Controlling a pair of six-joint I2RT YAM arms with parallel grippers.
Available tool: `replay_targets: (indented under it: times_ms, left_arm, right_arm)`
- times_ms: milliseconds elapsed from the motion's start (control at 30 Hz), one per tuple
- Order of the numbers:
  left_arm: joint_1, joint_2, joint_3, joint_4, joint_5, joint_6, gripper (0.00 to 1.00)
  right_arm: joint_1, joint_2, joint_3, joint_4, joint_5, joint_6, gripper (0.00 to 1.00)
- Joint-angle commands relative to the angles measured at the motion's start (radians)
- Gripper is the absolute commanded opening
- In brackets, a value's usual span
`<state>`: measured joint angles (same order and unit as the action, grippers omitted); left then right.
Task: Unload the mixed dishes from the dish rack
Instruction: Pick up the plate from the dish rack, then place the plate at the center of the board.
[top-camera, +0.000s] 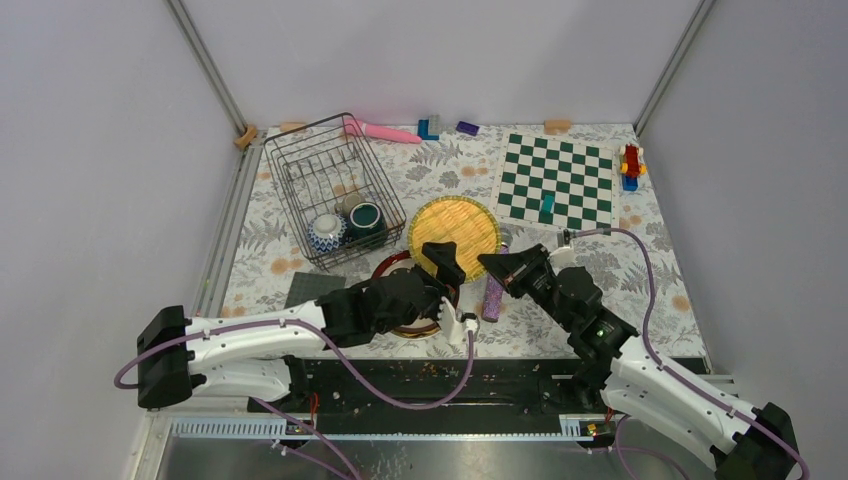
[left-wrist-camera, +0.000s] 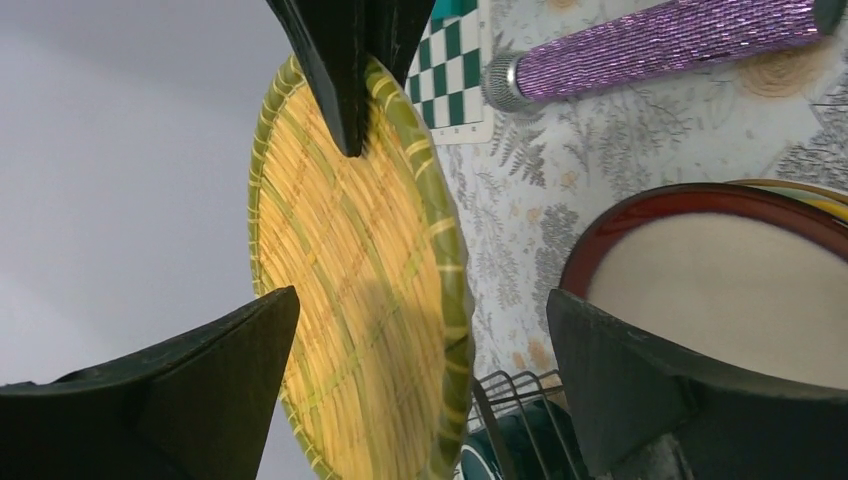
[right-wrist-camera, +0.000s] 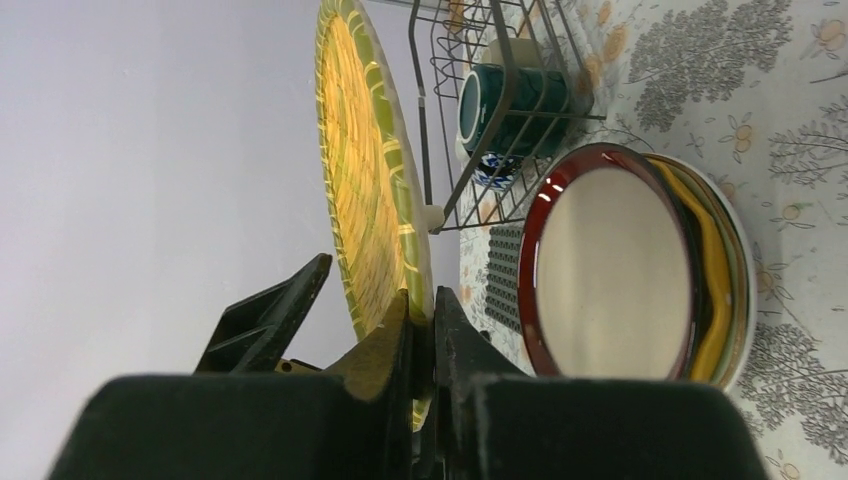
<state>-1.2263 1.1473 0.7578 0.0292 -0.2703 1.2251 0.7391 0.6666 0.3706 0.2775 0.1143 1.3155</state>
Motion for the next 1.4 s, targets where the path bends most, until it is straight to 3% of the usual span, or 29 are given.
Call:
replay_targets:
  times_ms: [0, 233, 500, 600, 733, 867, 1000, 1133, 1367]
  left_arm:
    - [-0.007, -0.042, 0.108, -0.171, 0.099, -0.094, 0.99]
    - [-0.007, -0.109, 0.18, -0.307, 0.315, -0.242, 0.99]
    - [0.051, -0.062, 0.305, -0.225, 0.313, -0.489, 0.99]
    - [0.077, -0.041, 0.356, -0.143, 0.246, -0.601, 0.99]
    - [0.108, -0.006, 0.438, 0.008, 0.015, -0.86, 0.99]
    - [0.207, 0.039, 0.55, -0.06, -0.169, -1.173, 0.99]
    - [0.327, -0.007, 0.442, -0.066, -0.315, -1.416, 0.99]
    - [0.44, -0.103, 0.273, -0.098, -0.286, -1.63, 0.99]
    - [0.471, -0.159, 0.105, -0.139, -0.385, -1.711, 0.99]
  right_arm:
    - [0.005, -0.051, -0.015, 0.079, 0.05, 0.013, 0.0]
    - [0.006, -0.072, -0.015, 0.013, 0.042, -0.034, 0.0]
    - [0.006, -0.063, -0.038, -0.012, 0.003, -0.075, 0.0]
    - [0.005, -0.049, -0.047, -0.029, -0.006, -0.09, 0.0]
    - [0.006, 0.016, -0.032, -0.029, -0.093, -0.15, 0.0]
    - [0.006, 0.133, 0.023, -0.046, -0.247, -0.23, 0.01]
    - [0.005, 0.253, 0.062, 0.011, -0.381, -0.274, 0.01]
    - [0.006, 0.363, 0.107, 0.045, -0.468, -0.303, 0.02]
    - [0.006, 0.477, 0.144, 0.063, -0.457, -0.311, 0.04]
